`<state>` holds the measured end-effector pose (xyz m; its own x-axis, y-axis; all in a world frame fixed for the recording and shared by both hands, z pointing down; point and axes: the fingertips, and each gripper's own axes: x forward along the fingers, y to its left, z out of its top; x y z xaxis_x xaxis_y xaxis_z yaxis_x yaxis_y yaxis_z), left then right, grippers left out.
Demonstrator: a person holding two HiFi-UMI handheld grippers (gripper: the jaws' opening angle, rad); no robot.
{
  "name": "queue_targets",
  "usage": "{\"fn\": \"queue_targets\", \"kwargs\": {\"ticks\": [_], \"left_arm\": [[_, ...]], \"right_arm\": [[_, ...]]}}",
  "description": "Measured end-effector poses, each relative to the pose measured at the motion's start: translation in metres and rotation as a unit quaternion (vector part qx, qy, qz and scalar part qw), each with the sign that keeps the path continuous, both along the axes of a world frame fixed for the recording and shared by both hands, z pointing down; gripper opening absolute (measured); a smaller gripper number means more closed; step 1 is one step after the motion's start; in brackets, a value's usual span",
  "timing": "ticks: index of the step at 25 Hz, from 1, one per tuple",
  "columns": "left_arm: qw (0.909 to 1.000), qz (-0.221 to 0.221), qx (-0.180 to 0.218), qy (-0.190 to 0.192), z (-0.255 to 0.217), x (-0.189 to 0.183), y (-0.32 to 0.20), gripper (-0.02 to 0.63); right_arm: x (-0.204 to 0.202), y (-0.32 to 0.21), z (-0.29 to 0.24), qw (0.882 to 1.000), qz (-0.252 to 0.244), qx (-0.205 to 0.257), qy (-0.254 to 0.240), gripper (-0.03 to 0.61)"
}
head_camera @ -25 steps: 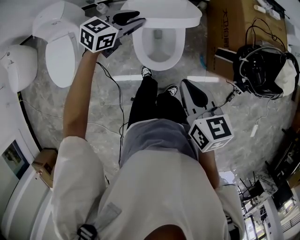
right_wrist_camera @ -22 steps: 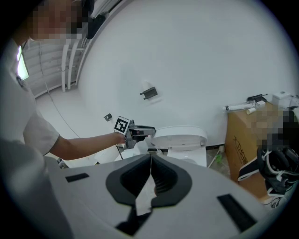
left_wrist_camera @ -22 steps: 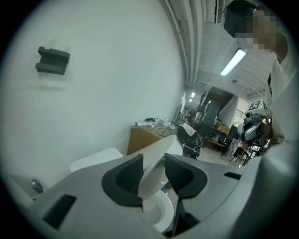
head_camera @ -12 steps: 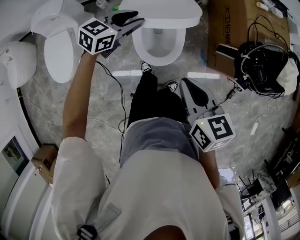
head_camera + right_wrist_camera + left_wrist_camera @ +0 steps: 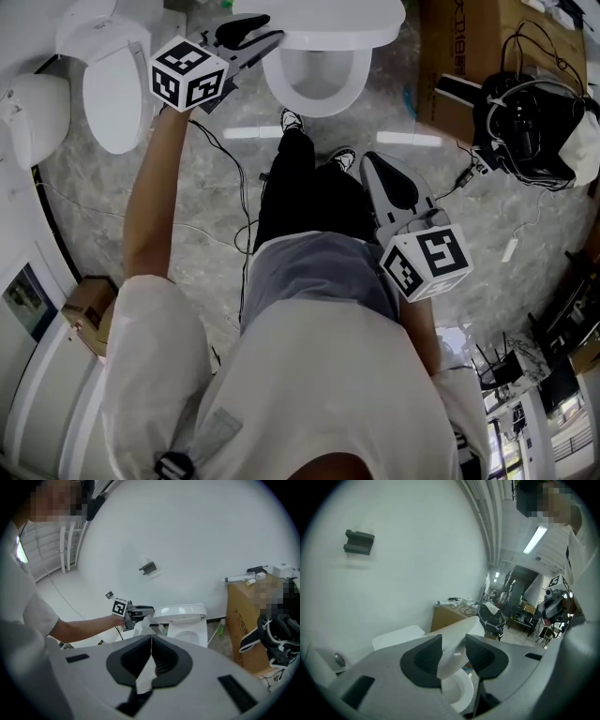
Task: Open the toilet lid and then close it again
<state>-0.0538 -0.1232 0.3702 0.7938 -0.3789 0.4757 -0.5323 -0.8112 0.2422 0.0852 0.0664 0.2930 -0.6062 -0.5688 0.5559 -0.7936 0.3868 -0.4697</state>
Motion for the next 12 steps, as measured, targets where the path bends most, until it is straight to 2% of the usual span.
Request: {"fn": "queue_targets", "kwargs": {"ticks": [4,12], "left_arm": [[0.9999,-0.013,0.009,0.0,0.004,0.0,0.006,0.146],[0.9999,-0.008,0.004,-0.012,0.017,0.002,0.02,0.149]], "right_arm": [[0.007,0.002,0.004,1.0,0.003,-0.001,0.003,0.011],[0.026,0.006,0.014,1.0,0.018,-0.006,0.009,0.011]]}}
